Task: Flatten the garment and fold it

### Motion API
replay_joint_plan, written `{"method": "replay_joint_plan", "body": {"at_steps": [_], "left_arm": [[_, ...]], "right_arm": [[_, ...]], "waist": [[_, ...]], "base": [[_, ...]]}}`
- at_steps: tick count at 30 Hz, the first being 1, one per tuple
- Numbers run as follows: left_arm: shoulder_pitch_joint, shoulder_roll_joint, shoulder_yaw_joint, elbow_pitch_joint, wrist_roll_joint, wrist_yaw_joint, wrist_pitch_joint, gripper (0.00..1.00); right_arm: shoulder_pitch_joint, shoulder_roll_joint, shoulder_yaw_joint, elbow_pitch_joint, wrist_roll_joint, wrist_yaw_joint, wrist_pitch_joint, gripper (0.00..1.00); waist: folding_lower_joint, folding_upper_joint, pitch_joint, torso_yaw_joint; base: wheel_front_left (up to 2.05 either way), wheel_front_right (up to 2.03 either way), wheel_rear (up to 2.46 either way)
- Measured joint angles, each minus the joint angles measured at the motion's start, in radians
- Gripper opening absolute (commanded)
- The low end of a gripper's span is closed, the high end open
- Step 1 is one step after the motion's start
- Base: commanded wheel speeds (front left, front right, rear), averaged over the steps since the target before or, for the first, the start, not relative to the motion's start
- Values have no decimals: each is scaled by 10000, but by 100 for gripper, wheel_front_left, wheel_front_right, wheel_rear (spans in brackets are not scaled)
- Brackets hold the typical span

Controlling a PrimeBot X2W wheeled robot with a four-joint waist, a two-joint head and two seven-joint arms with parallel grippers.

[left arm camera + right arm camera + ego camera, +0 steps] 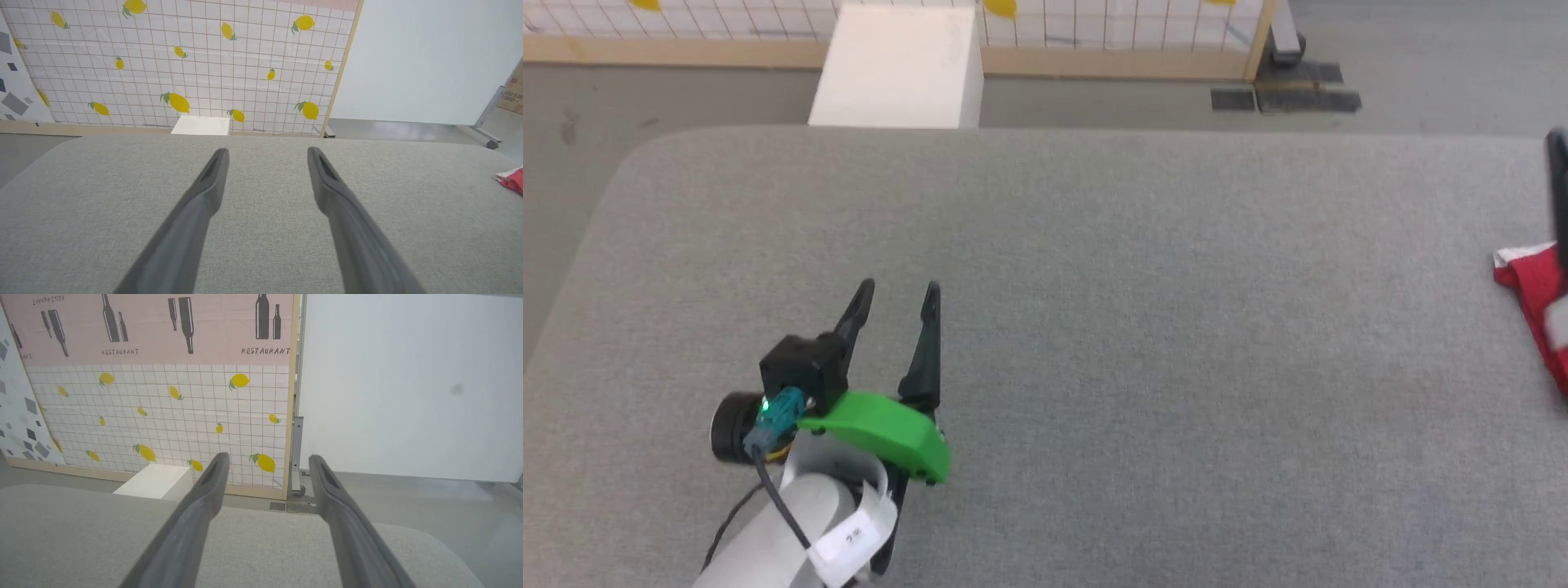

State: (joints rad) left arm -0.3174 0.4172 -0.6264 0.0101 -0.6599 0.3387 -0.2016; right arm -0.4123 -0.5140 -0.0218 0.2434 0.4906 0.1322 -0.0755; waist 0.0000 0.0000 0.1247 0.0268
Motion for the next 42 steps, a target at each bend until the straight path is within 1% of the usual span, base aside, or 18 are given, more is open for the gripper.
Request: {"method": "replay_joint_plan", "body": {"at_steps": [2,6,11,14,17,21,30,42], "left_arm": [[190,58,19,4,-19,96,35,100],[524,234,12,2,-2,238,17,100],[862,309,-65,2,111,357,-119,100],[1018,456,-196,54,297,408,-194,100],[1137,512,-247,82,476,454,-213,100],[1184,523,-341,113,541,454,-215,100],[1222,527,-431,190,543,453,-213,100],[1222,525,-556,389,539,477,-151,100]], "right_arm": [[619,681,-378,-449,-209,-2,-134,100],[1918,1973,-759,-1275,-997,-2,-339,100],[3308,3241,-903,-1985,-1942,-2,-456,100],[3914,3718,-918,-2295,-2481,-2,-485,100],[4457,3977,-832,-2462,-2964,-2,-481,100],[4974,4184,-857,-2545,-3235,-2,-477,100],[5099,4387,-907,-2800,-3331,-2,-422,100],[5098,4562,-1106,-2796,-3214,-2,-374,100]], "waist": [[0,0,-151,45],[0,0,-381,99],[0,0,-570,141],[0,0,-655,167],[0,0,-713,191],[0,0,-758,227],[0,0,-710,214],[0,0,-799,205]], "base": [[0,0,0],[0,0,0],[0,0,0],[0,0,0],[0,0,0],[0,0,0],[0,0,0],[0,0,0]]}}
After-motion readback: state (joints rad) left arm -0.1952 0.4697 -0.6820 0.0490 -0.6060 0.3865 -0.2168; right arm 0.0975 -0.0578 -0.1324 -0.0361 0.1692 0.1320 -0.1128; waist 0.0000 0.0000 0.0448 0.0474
